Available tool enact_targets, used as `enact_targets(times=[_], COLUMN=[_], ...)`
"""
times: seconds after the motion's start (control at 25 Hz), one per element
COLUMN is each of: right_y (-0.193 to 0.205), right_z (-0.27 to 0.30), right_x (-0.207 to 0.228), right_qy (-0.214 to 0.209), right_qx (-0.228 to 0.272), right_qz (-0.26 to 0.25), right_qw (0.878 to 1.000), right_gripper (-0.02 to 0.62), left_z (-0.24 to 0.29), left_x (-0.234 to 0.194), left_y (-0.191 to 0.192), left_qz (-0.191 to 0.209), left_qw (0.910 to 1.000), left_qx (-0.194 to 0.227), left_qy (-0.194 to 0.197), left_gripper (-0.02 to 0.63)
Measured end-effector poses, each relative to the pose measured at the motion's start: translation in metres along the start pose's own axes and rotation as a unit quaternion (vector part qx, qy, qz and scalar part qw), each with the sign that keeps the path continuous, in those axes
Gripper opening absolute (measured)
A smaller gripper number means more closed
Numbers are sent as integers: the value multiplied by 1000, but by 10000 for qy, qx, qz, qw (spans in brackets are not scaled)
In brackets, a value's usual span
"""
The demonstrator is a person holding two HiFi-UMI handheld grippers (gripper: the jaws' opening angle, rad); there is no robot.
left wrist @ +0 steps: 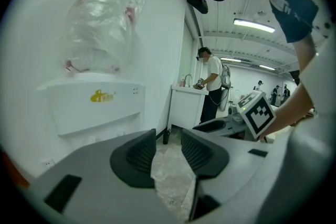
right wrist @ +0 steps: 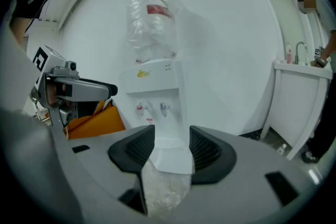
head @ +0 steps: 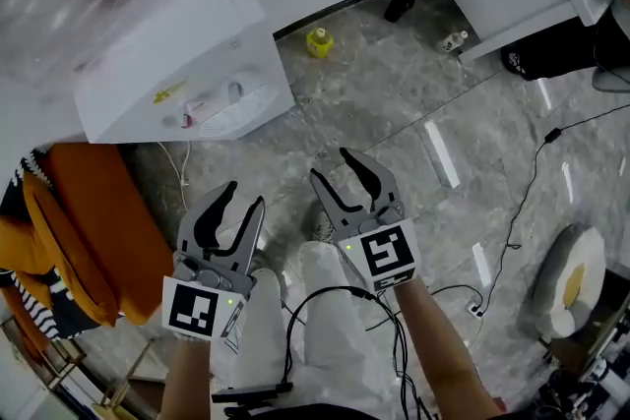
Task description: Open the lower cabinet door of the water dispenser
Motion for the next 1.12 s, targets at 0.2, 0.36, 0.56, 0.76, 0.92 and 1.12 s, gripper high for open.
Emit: enact_targets(times=[0.2,0.36,0.56,0.76,0.92,1.12], right_y=[25,47,70,86,100,118], right_z=[41,76,118,163,200,246], right_x=[15,26,39,57,71,79], right_qy=[-131,-221,-337,-398,-435,-536], right_qx=[-142,-285,-451,-556,-695,-917], right_qz=[-69,-131,-289,-455,-526,-713], right_qw=[9998,9993,9980,9966,9952,9918], right_gripper=[195,196,201,212,218,221], left_z=[32,58,86,115,136,158], left_x=[-6,-13,-22,-34,-40,-49], left_y=[22,40,66,89,107,126], left_qz=[-125,-162,-220,-385,-519,-572], left_qw=[9999,9998,9994,9986,9978,9973], left_qx=[-79,-116,-244,-299,-328,-331], left_qy=[-54,-45,-68,-182,-230,-316], left_gripper=[153,156,160,161,161,161])
Point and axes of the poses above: the fingertips, and each gripper's own axes: z forward along the fingers, x to its right, y out of its underside, the point moved 4 cm from there along -z, backward along the fingers, and after that the axes turned 15 degrees about -x, right-handed, at the moved point
